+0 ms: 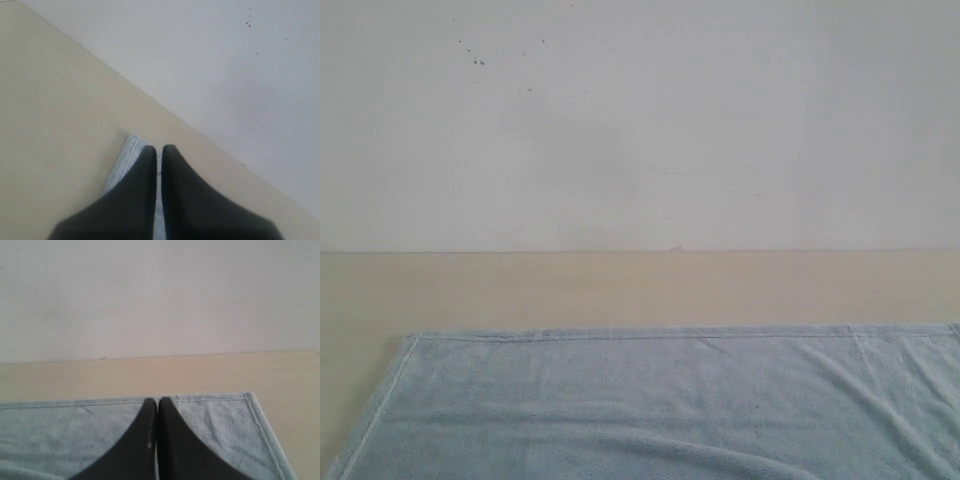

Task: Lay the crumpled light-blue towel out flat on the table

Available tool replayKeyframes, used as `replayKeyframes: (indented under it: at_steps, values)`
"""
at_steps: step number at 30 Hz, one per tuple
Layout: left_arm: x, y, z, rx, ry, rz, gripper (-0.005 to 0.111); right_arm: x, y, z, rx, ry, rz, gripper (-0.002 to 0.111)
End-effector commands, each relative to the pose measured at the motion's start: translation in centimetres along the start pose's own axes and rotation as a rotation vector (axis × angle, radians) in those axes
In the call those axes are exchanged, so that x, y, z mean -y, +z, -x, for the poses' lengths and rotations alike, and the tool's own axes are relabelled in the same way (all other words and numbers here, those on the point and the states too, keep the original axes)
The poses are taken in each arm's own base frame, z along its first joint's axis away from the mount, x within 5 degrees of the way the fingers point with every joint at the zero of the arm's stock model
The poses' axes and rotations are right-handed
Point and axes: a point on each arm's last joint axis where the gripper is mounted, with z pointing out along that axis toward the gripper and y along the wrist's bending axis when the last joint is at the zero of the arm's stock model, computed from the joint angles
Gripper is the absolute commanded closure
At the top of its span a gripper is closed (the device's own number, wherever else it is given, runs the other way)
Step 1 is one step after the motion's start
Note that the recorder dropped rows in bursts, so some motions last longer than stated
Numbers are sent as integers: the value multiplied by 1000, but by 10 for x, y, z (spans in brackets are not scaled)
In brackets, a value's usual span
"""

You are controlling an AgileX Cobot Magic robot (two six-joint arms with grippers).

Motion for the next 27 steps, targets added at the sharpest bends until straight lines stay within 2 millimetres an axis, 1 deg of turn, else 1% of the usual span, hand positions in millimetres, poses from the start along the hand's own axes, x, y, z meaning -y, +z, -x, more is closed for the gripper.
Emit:
replayKeyframes:
  at_steps: [1, 4, 12, 16, 18, 20, 21, 22, 23, 25, 27]
  values:
    - [0, 1, -1, -5, 6, -2, 103, 1, 2, -15, -90, 28, 2, 108]
    - [0, 1, -1, -5, 6, -2, 103, 0, 2, -17, -110, 169, 2, 108]
    - [0, 1, -1, -5, 6, -2, 103, 0, 2, -16, -105, 183, 1, 108]
    - [0, 1, -1, -5, 6, -2, 103, 2, 1, -15, -42, 30, -14, 108]
    - [0, 1, -1, -6, 5, -1, 103, 3, -2, -17, 22, -16, -11, 108]
    - [0, 1, -1, -6, 5, -1, 103, 5, -1, -26, 44, -44, -17, 108]
    - [0, 1, -1, -5, 5, -2, 103, 5, -1, -22, 115, -48, -22, 108]
    - [0, 0, -1, -3, 4, -2, 103, 5, -1, -21, 127, -49, -22, 108]
    - [0, 0, -1, -3, 4, -2, 103, 5, -1, -24, 91, -58, -22, 108]
    - [0, 0, 0, -1, 8, -1, 103, 5, -1, -25, 74, -70, -23, 108]
    - [-1, 0, 0, 7, 21, 3, 103, 5, 0, -31, 9, -86, -23, 108]
